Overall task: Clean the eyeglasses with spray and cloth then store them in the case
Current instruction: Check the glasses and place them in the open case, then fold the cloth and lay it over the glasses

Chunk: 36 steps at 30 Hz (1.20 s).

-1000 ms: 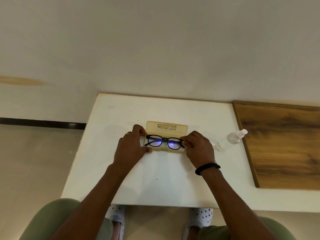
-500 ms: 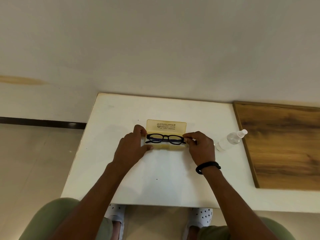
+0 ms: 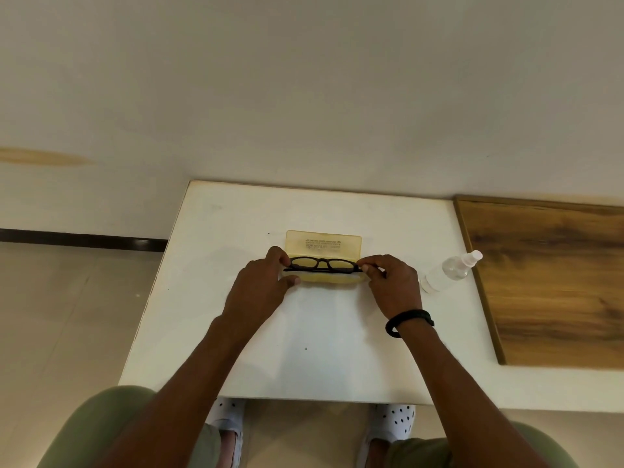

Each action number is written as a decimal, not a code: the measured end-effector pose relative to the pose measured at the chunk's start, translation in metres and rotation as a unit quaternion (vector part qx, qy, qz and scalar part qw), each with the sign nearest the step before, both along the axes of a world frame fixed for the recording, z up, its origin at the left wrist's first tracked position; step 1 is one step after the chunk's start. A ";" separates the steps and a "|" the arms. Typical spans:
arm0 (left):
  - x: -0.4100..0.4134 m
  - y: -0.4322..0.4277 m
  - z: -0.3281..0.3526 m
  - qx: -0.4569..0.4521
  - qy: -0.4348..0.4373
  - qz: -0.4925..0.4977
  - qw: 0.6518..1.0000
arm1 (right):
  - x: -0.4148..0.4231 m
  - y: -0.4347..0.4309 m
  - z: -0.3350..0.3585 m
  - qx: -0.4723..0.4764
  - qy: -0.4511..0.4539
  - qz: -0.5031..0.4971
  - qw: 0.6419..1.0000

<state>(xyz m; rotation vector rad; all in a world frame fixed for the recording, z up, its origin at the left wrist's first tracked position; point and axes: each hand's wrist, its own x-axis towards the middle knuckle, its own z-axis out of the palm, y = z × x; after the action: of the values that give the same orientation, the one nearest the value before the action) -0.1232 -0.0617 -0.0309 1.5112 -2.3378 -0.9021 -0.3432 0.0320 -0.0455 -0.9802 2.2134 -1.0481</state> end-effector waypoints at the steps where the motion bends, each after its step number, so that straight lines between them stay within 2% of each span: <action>1: 0.000 0.000 0.001 0.003 0.000 0.001 1.000 | 0.000 0.000 0.001 0.002 -0.001 0.001 1.000; 5: 0.000 -0.002 0.001 0.008 0.000 -0.004 1.000 | 0.000 0.002 0.008 0.009 0.010 -0.002 1.000; 12: 0.004 0.004 0.013 -0.031 -0.017 -0.021 0.999 | -0.007 0.046 0.047 0.085 0.121 0.027 0.989; 17: 0.007 0.050 0.040 -0.096 0.072 -0.022 0.993 | -0.031 0.100 0.054 0.210 0.161 0.011 0.964; 20: 0.001 0.079 0.042 -0.050 0.142 0.001 0.989 | -0.038 0.105 0.049 0.287 0.144 -0.005 0.947; 25: -0.030 0.074 0.040 0.047 0.255 0.058 0.964 | -0.023 0.084 0.048 0.308 0.171 -0.011 0.936; 31: -0.040 0.067 0.031 0.067 0.233 0.014 0.970 | -0.004 0.065 0.035 0.288 0.227 0.009 0.930; 33: -0.040 0.066 0.030 0.068 0.217 -0.003 0.974 | -0.003 0.060 0.034 0.255 0.186 0.004 0.949; 35: -0.040 0.063 0.029 0.076 0.211 -0.016 0.974 | 0.001 0.052 0.038 0.143 0.035 -0.012 0.989; 36: -0.040 0.062 0.029 0.083 0.213 -0.018 0.973 | 0.005 0.047 0.044 0.077 -0.069 -0.023 0.994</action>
<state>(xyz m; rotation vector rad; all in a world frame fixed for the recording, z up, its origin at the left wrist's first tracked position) -0.1633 0.0007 -0.0016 1.1835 -2.0250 -1.3122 -0.3381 0.0793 -0.0014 -0.7708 2.1737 -0.9211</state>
